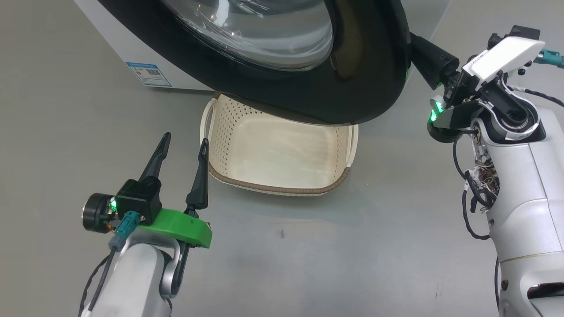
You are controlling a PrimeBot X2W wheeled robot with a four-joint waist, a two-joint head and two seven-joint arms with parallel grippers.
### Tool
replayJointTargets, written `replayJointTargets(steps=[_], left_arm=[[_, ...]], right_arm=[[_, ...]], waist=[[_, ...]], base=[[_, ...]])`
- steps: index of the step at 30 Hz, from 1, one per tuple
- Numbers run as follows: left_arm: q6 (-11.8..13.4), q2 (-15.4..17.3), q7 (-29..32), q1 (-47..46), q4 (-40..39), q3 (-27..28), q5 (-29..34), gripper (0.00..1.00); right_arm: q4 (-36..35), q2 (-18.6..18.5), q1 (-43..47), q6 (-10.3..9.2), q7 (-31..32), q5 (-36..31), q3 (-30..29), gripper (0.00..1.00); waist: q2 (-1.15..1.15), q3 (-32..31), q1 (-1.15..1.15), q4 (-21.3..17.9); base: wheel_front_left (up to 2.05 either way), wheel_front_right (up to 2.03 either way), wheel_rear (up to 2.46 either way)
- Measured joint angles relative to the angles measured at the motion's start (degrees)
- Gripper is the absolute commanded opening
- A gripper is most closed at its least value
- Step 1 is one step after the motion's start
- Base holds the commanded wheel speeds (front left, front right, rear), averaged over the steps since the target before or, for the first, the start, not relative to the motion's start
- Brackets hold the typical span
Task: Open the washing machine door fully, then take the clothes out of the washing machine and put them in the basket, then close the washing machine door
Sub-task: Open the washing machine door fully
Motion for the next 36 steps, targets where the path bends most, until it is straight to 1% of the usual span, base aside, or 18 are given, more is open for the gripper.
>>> replayJointTargets(steps=[8,17,24,36], left_arm=[[0.1,0.0,0.0,0.0,0.0,0.0,-0.6,1.0],[0.3,0.0,0.0,0.0,0.3,0.1,-0.6,1.0],[0.3,0.0,0.0,0.0,0.7,-0.1,-0.6,1.0],[0.3,0.0,0.0,0.9,1.6,-0.5,-0.6,1.0]], right_arm=[[0.9,-0.2,0.0,0.01,2.3,1.3,0.2,0.0],[1.0,-0.2,0.5,0.09,4.8,1.9,1.8,0.0],[0.9,0.1,3.4,0.55,6.7,3.0,3.7,0.0],[0.3,0.5,8.0,0.57,8.1,4.5,6.0,0.0]], waist=[[0.0,-0.2,0.0,0.1],[0.0,-0.8,0.0,-0.2],[0.0,-2.4,0.0,-0.5],[0.0,-5.6,0.0,-0.2]], base=[[0.0,0.0,0.0],[0.0,0.0,0.0],[0.0,0.0,0.0],[0.0,0.0,0.0]])
